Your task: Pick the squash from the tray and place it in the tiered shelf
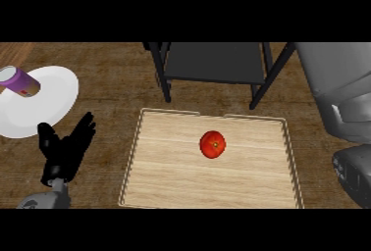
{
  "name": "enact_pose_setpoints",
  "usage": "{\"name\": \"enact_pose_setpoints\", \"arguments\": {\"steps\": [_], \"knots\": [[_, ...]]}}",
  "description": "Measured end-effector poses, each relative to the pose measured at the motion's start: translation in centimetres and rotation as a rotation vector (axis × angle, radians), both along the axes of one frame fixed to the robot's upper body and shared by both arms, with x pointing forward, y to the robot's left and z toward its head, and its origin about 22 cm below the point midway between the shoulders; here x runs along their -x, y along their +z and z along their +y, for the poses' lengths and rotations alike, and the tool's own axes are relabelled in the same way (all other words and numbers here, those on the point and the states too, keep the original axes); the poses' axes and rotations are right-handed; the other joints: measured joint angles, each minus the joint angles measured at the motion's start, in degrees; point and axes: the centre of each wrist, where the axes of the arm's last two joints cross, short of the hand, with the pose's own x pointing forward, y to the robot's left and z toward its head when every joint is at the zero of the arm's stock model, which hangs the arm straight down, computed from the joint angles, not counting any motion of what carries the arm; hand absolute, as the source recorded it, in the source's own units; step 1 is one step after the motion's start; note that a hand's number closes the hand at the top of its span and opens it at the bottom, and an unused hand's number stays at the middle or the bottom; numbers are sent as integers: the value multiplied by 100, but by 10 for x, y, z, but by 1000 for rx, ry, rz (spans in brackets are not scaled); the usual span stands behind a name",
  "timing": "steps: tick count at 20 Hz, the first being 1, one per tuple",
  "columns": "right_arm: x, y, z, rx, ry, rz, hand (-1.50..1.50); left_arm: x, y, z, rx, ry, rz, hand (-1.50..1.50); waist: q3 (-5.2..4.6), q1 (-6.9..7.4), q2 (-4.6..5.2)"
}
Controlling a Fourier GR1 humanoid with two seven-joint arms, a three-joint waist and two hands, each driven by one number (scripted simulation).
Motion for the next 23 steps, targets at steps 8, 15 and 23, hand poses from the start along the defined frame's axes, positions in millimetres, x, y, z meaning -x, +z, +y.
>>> {"name": "enact_pose_setpoints", "arguments": {"steps": [8,15,23], "knots": [[0,19,-44,-141,-168,-113,-150,3,0,5,4,5,4,0,-3,-43,-16],[11,38,-103,-249,-340,-166,-150,7,-2,11,0,29,14,0,3,-153,-57],[45,30,-182,-313,-342,-163,-150,11,-4,15,-2,32,18,0,5,-219,-75]]}}
